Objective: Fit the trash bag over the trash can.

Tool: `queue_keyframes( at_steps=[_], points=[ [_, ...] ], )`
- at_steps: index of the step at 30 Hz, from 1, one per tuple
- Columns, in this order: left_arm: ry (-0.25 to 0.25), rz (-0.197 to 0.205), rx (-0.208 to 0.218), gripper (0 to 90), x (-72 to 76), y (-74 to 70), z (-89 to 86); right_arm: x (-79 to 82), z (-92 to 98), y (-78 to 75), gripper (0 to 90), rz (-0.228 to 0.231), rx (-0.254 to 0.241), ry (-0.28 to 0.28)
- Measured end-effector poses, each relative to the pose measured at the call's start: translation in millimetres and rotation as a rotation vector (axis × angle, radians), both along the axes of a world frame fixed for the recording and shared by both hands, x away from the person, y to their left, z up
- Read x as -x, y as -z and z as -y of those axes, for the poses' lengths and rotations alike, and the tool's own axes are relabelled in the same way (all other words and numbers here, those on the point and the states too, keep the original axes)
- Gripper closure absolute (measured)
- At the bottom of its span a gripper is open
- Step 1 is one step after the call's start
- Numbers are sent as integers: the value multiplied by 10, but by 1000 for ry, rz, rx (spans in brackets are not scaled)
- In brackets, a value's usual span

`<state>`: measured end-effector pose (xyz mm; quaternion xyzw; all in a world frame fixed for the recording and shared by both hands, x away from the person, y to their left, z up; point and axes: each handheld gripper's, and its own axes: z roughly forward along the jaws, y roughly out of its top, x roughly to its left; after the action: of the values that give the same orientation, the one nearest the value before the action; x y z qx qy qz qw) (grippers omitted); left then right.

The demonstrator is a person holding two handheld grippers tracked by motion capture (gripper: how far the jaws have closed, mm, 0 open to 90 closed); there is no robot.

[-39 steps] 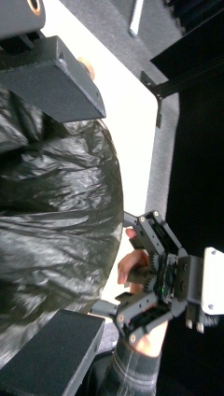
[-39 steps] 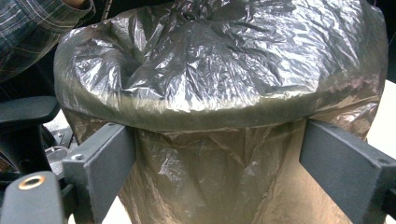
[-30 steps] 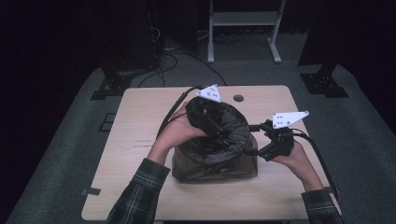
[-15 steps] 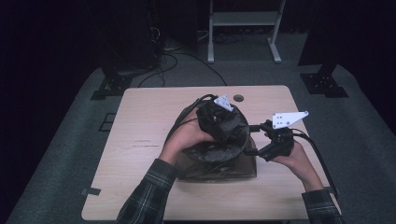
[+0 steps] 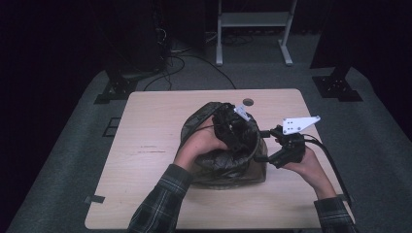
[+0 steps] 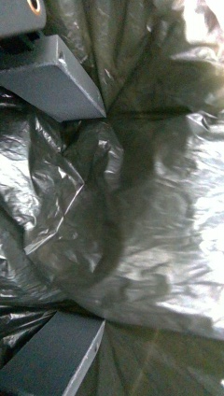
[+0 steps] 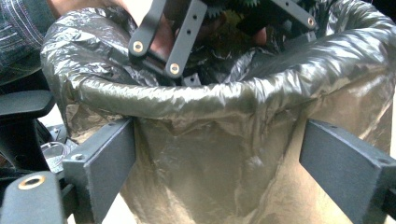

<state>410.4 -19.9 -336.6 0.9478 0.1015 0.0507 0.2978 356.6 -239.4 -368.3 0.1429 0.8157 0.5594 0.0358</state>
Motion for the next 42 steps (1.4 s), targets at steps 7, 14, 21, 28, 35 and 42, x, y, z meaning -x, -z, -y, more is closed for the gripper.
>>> queue_keyframes(
  at_steps=[7, 14, 21, 28, 35, 42],
  points=[
    [0, -18, -51, 10, -6, 35, 20, 3, 1, 5, 96, 1, 3, 1],
    [-52, -20, -61, 10, -15, -46, -115, 2, 11, -1, 95, 0, -2, 6],
    [-106, -8, -92, 10, -100, -38, -160, -3, -2, 11, 96, 3, -3, 5],
    [-122, 19, -106, 12, -177, -24, -155, 1, 0, 10, 96, 0, -1, 5],
    [-66, 10, -99, 12, 21, -128, -137, 23, 45, -20, 95, 8, -9, 11],
    [2, -23, -123, 12, 216, -135, -121, 36, 73, -32, 96, 11, -13, 17]
  ],
)
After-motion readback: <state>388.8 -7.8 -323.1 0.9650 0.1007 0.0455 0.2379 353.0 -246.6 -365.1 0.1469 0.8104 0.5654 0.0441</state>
